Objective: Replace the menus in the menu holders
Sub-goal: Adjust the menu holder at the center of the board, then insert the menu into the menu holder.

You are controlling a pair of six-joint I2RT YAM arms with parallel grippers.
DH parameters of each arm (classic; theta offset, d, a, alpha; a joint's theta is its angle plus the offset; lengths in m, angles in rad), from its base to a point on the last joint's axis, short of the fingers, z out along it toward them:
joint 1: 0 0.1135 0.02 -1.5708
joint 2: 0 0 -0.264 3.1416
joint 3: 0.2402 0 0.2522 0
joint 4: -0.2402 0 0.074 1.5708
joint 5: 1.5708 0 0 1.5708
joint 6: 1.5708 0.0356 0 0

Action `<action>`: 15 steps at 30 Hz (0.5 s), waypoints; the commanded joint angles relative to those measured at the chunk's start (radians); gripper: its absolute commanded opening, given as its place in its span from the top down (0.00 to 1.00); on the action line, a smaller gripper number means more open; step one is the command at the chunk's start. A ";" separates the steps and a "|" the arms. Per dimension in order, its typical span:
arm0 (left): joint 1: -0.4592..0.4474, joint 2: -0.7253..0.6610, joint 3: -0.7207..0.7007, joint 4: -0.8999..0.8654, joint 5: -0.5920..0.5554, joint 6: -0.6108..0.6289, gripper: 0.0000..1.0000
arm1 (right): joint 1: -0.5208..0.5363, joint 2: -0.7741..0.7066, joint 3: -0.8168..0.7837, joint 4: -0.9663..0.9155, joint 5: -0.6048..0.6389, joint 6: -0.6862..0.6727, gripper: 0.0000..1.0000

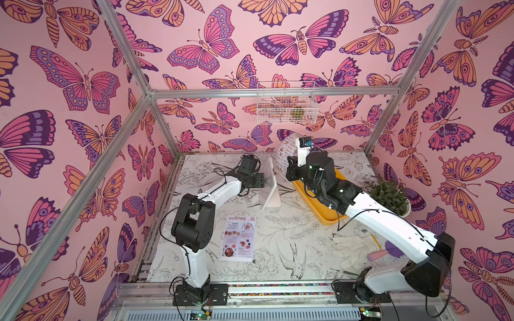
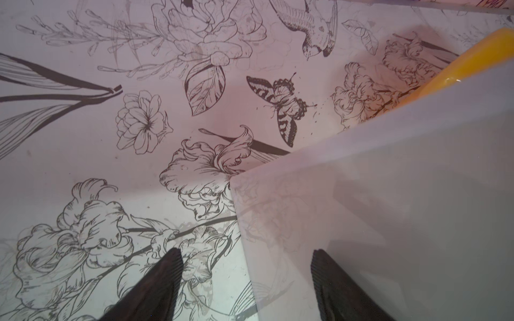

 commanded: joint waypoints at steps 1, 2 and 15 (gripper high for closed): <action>0.006 -0.073 -0.041 -0.007 -0.022 -0.033 0.24 | 0.007 0.038 0.050 0.092 0.059 0.051 1.00; 0.006 -0.081 -0.048 -0.012 -0.030 -0.041 0.24 | 0.006 0.048 0.052 0.103 0.065 0.059 1.00; 0.004 -0.127 -0.113 -0.031 -0.059 -0.081 0.25 | 0.006 0.094 0.061 0.178 0.091 0.092 1.00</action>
